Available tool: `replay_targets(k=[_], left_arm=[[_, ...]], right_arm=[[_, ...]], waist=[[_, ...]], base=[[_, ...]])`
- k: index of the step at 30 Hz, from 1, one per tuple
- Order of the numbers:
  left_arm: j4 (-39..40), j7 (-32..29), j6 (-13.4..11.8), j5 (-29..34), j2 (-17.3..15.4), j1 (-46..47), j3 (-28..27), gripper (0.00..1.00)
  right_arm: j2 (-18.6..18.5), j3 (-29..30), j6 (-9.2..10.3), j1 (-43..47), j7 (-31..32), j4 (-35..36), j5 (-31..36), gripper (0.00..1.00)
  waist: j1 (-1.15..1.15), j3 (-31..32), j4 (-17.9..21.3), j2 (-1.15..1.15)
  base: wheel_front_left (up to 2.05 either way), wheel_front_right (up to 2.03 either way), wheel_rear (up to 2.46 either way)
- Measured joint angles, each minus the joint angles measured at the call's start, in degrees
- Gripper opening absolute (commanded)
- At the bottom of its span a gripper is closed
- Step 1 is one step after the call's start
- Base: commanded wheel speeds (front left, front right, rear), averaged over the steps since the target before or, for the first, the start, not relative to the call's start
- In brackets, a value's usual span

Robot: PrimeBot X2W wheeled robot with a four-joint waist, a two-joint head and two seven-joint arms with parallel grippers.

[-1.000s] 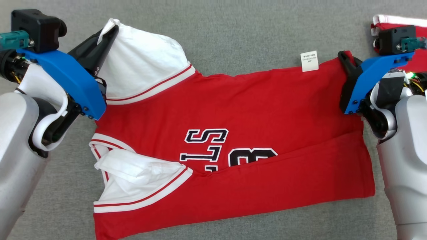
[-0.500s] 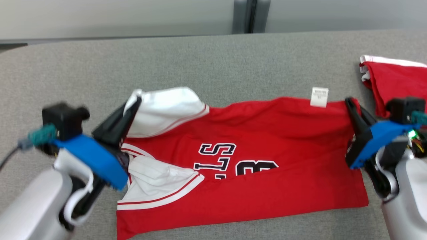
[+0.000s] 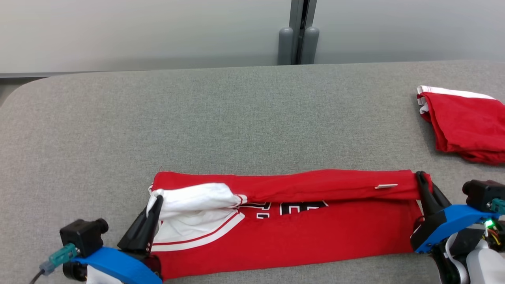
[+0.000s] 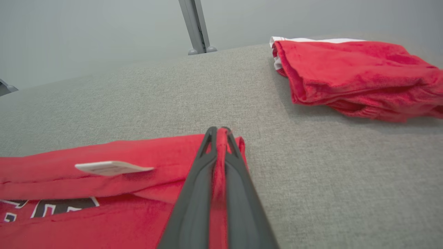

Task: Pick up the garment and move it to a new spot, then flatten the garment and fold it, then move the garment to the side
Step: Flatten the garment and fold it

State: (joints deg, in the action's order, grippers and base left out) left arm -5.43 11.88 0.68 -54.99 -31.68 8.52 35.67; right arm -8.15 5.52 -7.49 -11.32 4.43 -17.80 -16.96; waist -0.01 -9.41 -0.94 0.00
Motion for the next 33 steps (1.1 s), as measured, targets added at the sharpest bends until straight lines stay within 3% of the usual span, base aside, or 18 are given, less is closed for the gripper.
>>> replay_targets(k=[2, 3, 4, 5, 6, 7, 9, 13, 19, 24, 27, 33], left_arm=[[-1.3, 0.9, 0.4, 0.1, 0.7, -0.7, 0.0, 0.0], [-1.8, 1.4, 0.8, 0.1, 1.2, -1.2, -0.2, 0.17], [-2.1, 1.8, 1.3, 0.0, 1.7, -1.8, -0.4, 0.35], [-2.4, 2.2, 1.8, -0.1, 2.3, -2.4, -0.9, 0.44], [-2.7, 2.4, 2.3, -0.1, 2.8, -3.0, -1.4, 0.63], [-2.9, 2.7, 2.8, -0.1, 3.3, -3.7, -1.9, 0.81], [-3.1, 2.9, 4.0, -0.1, 4.5, -5.6, -3.5, 1.0], [-2.4, 3.1, 5.4, 0.6, 7.2, -9.6, -8.6, 1.0], [-1.2, 3.1, 5.8, 6.6, 10.3, -13.5, -16.1, 1.0], [-1.5, 3.1, 1.6, 15.2, 10.9, -13.8, -18.9, 1.0], [-1.4, 3.1, -0.4, 17.4, 12.9, -13.4, -20.7, 1.0], [-1.6, 3.1, -2.1, 19.5, 15.4, -12.8, -22.1, 1.0]], right_arm=[[0.5, 0.1, 0.0, 0.5, -0.8, 0.0, 0.5, 0.24], [0.6, 0.2, 0.0, 0.8, -1.1, 0.0, 0.8, 0.36], [0.8, 0.3, 0.0, 1.2, -1.7, 0.0, 1.0, 0.58], [1.1, 0.5, 0.0, 1.6, -2.3, 0.0, 1.3, 0.87], [1.4, 0.8, 0.0, 2.0, -2.9, -0.1, 1.3, 1.0], [1.6, 1.1, 0.0, 2.4, -3.3, -0.2, 1.4, 1.0], [2.1, 2.0, 0.0, 3.4, -4.6, -0.3, 1.4, 1.0], [2.8, 4.5, 0.0, 5.8, -6.5, -1.0, 1.3, 1.0], [3.3, 6.9, 0.0, 7.2, -7.5, -0.9, 2.0, 1.0], [3.4, 6.7, 0.0, 7.2, -6.9, -0.5, 3.9, 1.0], [3.5, 6.0, 0.0, 7.2, -6.0, -0.9, 5.3, 1.0], [3.0, 5.0, 0.0, 6.8, -3.7, -4.1, 8.9, 1.0]], waist=[[0.0, 0.4, 0.0, 0.0], [0.0, 0.6, 0.1, 0.0], [0.01, 0.7, 0.1, 0.0], [0.0, 0.9, 0.2, 0.0], [0.01, 1.1, 0.2, 0.0], [0.0, 1.3, 0.2, 0.0], [0.01, 1.7, 0.2, 0.0], [0.01, 2.7, -0.1, 0.0], [0.01, 4.0, -0.6, 0.0], [0.01, 4.6, -0.9, 0.0], [0.01, 4.7, -1.3, 0.0], [0.01, 4.0, -1.8, 0.0]], base=[[0.0, 0.0, 0.0], [0.0, 0.0, 0.0], [0.0, 0.0, 0.0], [0.0, 0.0, 0.0], [0.0, 0.0, 0.0], [0.0, 0.0, 0.0], [0.0, 0.0, 0.0], [0.0, 0.0, 0.0], [0.0, 0.0, 0.0], [0.0, 0.0, 0.0], [0.0, 0.0, 0.0], [0.0, 0.0, 0.0]])
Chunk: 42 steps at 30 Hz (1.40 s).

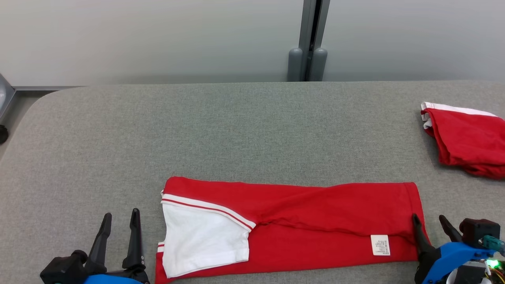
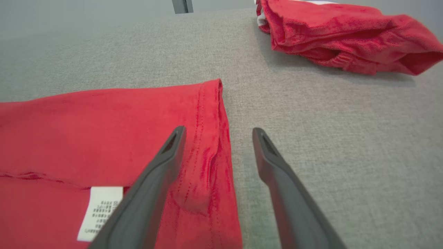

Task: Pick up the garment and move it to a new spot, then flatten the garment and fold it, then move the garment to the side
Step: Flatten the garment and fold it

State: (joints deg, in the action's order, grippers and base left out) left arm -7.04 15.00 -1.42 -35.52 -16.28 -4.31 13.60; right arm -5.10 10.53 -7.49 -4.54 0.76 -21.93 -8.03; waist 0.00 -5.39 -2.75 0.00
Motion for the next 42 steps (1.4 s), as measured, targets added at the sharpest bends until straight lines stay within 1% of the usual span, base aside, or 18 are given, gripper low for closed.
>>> replay_targets(k=[3, 8, 9, 10, 11, 13, 14, 16, 21, 24, 30, 33, 37, 42], left_arm=[[-0.3, 0.0, -0.1, 0.9, 0.2, 0.5, -0.1, 1.0], [-0.4, 0.0, -0.6, 1.8, 0.3, 1.1, -0.2, 1.0], [-0.4, 0.0, -0.6, 1.8, 0.4, 1.2, -0.2, 1.0], [-0.3, 0.0, -0.6, 1.8, 0.7, 1.3, -0.5, 1.0], [-0.2, 0.0, -0.6, 1.7, 0.9, 1.4, -0.6, 1.0], [-0.2, 0.0, -0.6, 1.7, 1.0, 1.4, -0.7, 1.0], [-0.2, 0.0, -0.5, 1.7, 1.0, 1.4, -0.8, 1.0], [-0.2, 0.0, -0.5, 1.8, 1.0, 1.4, -1.1, 1.0], [0.1, 0.0, -0.5, 2.0, 1.1, 1.5, -1.6, 1.0], [0.3, 0.0, -0.3, 2.3, 1.1, 1.8, -1.6, 1.0], [0.5, 0.0, -0.1, 2.4, 1.2, 2.2, -1.3, 1.0], [0.5, 0.0, 0.0, 2.4, 1.4, 2.3, -1.0, 1.0], [0.2, 0.0, 0.3, 2.4, 1.5, 2.4, -0.4, 1.0], [-0.4, 0.0, 0.6, 2.4, 1.9, 3.2, 0.3, 1.0]], right_arm=[[-0.9, -0.6, 0.0, -1.4, 0.8, -2.6, 1.9, 1.0], [-1.3, -1.8, 0.0, -3.9, 1.4, -7.3, 2.2, 1.0], [-1.4, -2.1, 0.0, -4.3, 1.5, -8.5, 2.1, 0.82], [-1.4, -2.2, 0.0, -4.6, 1.5, -9.3, 1.9, 0.56], [-1.4, -2.3, 0.0, -4.9, 1.2, -10.1, 1.8, 0.45], [-1.4, -2.3, 0.0, -5.4, 0.6, -11.4, 1.6, 0.32], [-1.4, -2.4, 0.0, -5.6, 0.2, -12.1, 1.4, 0.27], [-1.4, -2.5, -0.01, -6.1, -0.5, -13.1, 1.0, 0.01], [-1.4, -2.2, -0.1, -7.6, -3.0, -14.6, -0.2, 0.0], [-2.3, -0.9, -0.08, -8.9, -4.0, -14.5, -0.7, 0.0], [-6.3, 3.2, -0.05, -9.3, -4.4, -9.8, -1.7, 0.0], [-7.4, 5.4, -0.03, -8.1, -3.2, -6.4, -2.2, 0.0], [-6.3, 6.2, -0.01, -6.7, -0.9, -2.3, -4.7, 0.0], [-2.0, 1.2, 0.0, -4.7, 2.7, 3.8, -9.0, 0.0]], waist=[[0.0, -0.6, -0.2, 0.0], [0.0, -1.7, -0.7, 0.0], [0.01, -1.8, -0.8, 0.0], [0.01, -2.0, -1.0, 0.0], [0.01, -2.1, -1.1, 0.0], [0.01, -2.4, -1.3, 0.0], [0.0, -2.5, -1.3, 0.0], [0.0, -2.7, -1.3, 0.0], [0.01, -3.1, -0.6, 0.0], [0.01, -3.1, 0.3, 0.0], [0.01, -2.7, 2.2, 0.0], [0.01, -2.5, 3.0, 0.0], [0.01, -2.2, 3.8, 0.0], [0.0, -1.3, 3.4, 0.0]], base=[[0.0, 0.0, 0.0], [0.0, 0.0, 0.0], [0.0, 0.0, 0.0], [0.0, 0.0, 0.0], [0.0, 0.0, 0.0], [0.0, 0.0, 0.0], [0.0, 0.0, 0.0], [0.0, 0.0, 0.0], [0.0, 0.0, 0.0], [0.0, 0.0, 0.0], [0.0, 0.0, 0.0], [0.0, 0.0, 0.0], [0.0, 0.0, 0.0], [0.0, 0.0, 0.0]])
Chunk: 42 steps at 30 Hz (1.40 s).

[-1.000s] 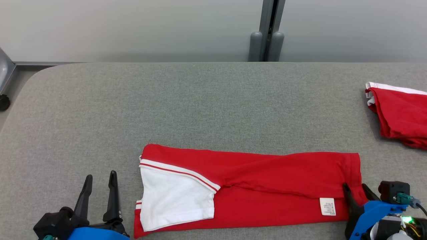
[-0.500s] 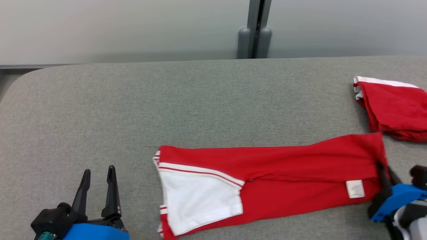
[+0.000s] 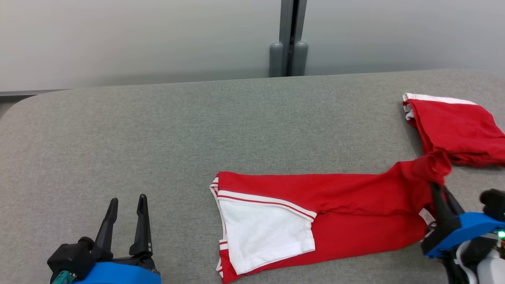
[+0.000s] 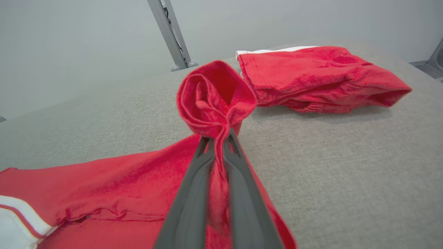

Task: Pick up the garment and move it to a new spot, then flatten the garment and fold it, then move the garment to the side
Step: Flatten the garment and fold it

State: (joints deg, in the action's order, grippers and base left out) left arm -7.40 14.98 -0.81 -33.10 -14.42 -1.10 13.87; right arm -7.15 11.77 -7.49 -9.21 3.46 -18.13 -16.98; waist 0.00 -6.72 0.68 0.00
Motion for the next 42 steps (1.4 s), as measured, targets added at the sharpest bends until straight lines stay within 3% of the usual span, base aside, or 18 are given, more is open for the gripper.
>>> replay_targets(k=[7, 12, 18, 26, 32, 33, 35, 36, 42], left_arm=[[-0.3, -0.2, -0.2, 0.3, -0.7, 0.0, 0.0, 1.0], [-0.3, -0.5, -0.2, 0.2, -1.0, -0.1, 0.1, 1.0], [-0.3, -0.8, -0.2, 0.1, -0.9, -0.3, 1.0, 1.0], [-0.9, -0.8, -0.2, 0.1, -0.4, -0.3, 1.6, 1.0], [-1.5, -0.7, -0.2, 0.1, -0.2, -0.3, 1.7, 1.0], [-1.6, -0.7, -0.2, 0.1, -0.1, -0.3, 1.7, 1.0], [-1.7, -0.7, -0.2, 0.2, 0.0, -0.3, 1.9, 1.0], [-1.8, -0.7, -0.2, 0.2, 0.1, -0.3, 2.0, 1.0], [-2.1, -0.7, -0.1, 0.2, 0.1, -0.2, 2.9, 1.0]], right_arm=[[3.5, -11.1, 0.0, 1.7, 3.0, 8.3, -6.0, 0.0], [4.1, -20.2, 0.0, 1.7, 2.5, 8.1, -12.8, 0.0], [4.3, -30.8, 0.0, -1.6, -2.2, 0.1, -18.8, 0.0], [4.3, -37.0, 0.0, -8.9, -7.5, -13.6, -22.5, 0.0], [4.3, -42.7, 0.0, -13.0, -10.2, -20.1, -28.2, 0.0], [4.3, -43.8, 0.0, -13.6, -10.6, -21.1, -28.8, 0.08], [4.3, -46.1, 0.0, -14.6, -10.8, -22.5, -30.7, 0.46], [4.2, -47.5, 0.0, -15.0, -11.2, -22.8, -31.7, 1.0], [4.4, -54.4, 0.0, -16.5, -13.6, -19.8, -39.6, 1.0]], waist=[[0.0, 1.5, -2.6, 0.0], [0.0, 2.6, -5.3, 0.0], [0.0, 2.9, -8.5, 0.0], [0.0, 2.5, -11.9, 0.0], [0.0, 2.4, -12.8, 0.0], [0.0, 2.5, -12.9, 0.0], [0.0, 2.6, -12.9, 0.0], [0.0, 2.6, -12.9, 0.0], [0.0, 2.9, -12.2, 0.0]], base=[[0.0, 0.0, 0.0], [0.0, 0.0, 0.0], [0.0, 0.0, 0.0], [0.0, 0.0, 0.0], [0.0, 0.0, 0.0], [0.0, 0.0, 0.0], [0.0, 0.0, 0.0], [0.0, 0.0, 0.0], [0.0, 0.0, 0.0]])
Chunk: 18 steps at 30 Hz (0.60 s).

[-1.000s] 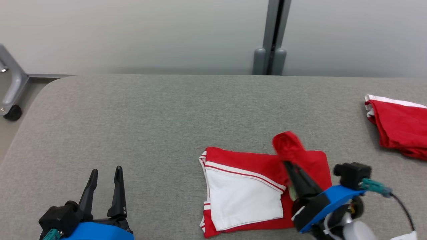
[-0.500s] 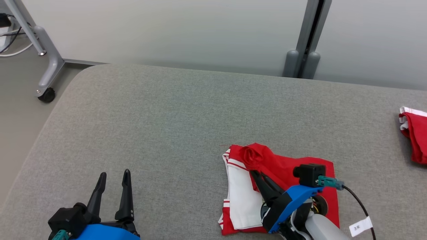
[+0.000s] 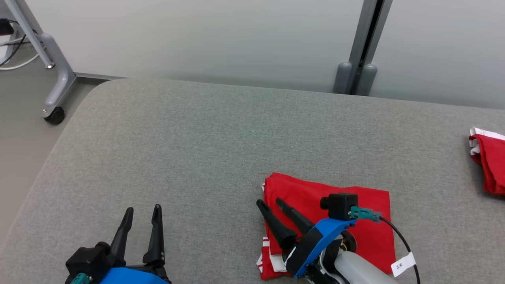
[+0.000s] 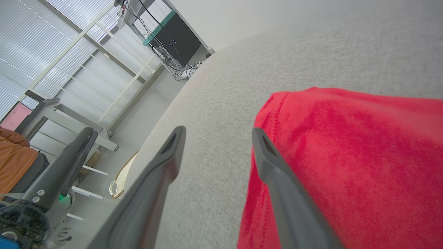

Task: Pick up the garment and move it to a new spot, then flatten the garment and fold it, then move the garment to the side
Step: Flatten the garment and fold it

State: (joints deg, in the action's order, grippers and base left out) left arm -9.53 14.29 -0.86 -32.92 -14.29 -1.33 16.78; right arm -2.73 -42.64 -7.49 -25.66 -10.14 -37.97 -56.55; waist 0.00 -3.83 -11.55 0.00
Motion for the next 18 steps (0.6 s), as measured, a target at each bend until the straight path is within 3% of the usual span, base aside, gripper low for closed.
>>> replay_targets(k=[3, 7, 10, 18], left_arm=[[-0.1, 0.0, 0.1, 0.0, 0.1, 0.0, 0.4, 1.0], [-0.3, 0.0, 0.1, 0.1, 0.1, 0.0, 0.8, 1.0], [-0.5, 0.0, 0.2, 0.2, 0.1, 0.0, 1.0, 1.0], [-0.9, 0.0, 0.2, 0.9, 0.4, 0.4, 2.3, 1.0]], right_arm=[[0.0, 0.0, 0.0, -1.4, -2.4, -1.6, 0.7, 1.0], [0.0, 3.8, 0.0, -3.6, -4.5, -5.8, 7.5, 1.0], [-0.5, 10.5, 0.0, -4.1, -4.8, -7.1, 15.2, 1.0], [-1.1, 28.4, 0.0, 3.7, -4.9, 1.2, 36.9, 1.0]], waist=[[0.0, 0.2, 0.6, 0.0], [0.0, 0.5, 1.5, 0.0], [0.0, 0.8, 2.2, 0.0], [0.0, 1.3, 3.9, 0.0]], base=[[0.0, 0.0, 0.0], [0.0, 0.0, 0.0], [0.0, 0.0, 0.0], [0.0, 0.0, 0.0]])
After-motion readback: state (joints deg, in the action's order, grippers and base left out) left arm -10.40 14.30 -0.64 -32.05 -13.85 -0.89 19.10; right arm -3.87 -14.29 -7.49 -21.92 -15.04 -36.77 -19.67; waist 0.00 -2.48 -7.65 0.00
